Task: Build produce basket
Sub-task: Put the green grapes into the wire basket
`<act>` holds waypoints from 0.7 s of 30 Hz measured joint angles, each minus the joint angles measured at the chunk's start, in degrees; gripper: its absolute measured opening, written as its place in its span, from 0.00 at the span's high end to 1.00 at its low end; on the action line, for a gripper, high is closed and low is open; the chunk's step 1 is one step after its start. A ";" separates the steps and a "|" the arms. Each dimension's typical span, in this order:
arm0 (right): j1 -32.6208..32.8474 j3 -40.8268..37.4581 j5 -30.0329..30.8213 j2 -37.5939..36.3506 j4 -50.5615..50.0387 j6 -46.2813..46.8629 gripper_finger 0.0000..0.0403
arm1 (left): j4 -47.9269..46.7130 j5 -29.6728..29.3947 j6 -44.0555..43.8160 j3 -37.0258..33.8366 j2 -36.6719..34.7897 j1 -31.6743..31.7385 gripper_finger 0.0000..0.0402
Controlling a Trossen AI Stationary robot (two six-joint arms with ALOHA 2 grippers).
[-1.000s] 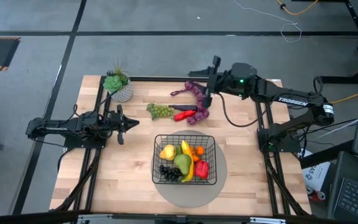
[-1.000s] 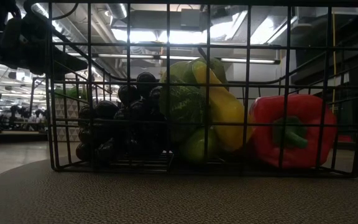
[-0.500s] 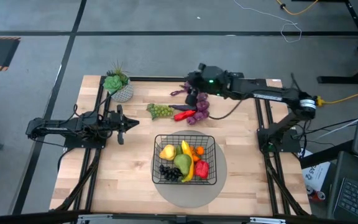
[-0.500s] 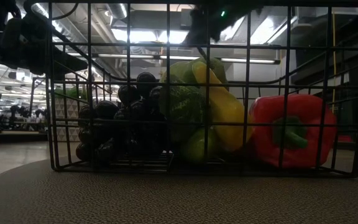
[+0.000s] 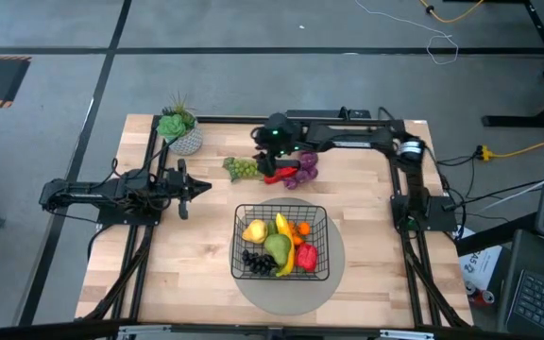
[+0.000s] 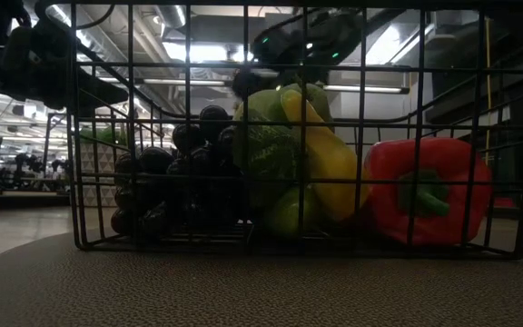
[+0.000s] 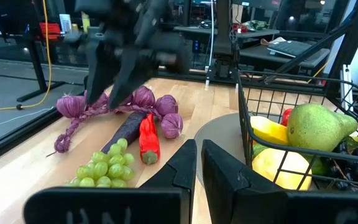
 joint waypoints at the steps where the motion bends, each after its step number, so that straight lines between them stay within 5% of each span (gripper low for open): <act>1: -0.02 1.93 0.60 1.81 -1.41 1.19 0.59 | 0.00 0.00 0.00 0.00 0.00 0.00 0.95; 7: 0.01 13.54 3.06 12.00 -12.98 1.56 0.59 | 0.02 0.00 0.00 0.00 0.00 0.00 0.95; 11: 0.32 19.28 -0.72 16.76 -17.82 -0.51 0.59 | 0.00 0.00 0.00 0.00 0.02 0.00 0.95; 21: 1.61 23.27 -2.49 21.74 -18.70 -1.46 0.59 | 0.00 -0.02 0.00 0.00 0.02 0.00 0.95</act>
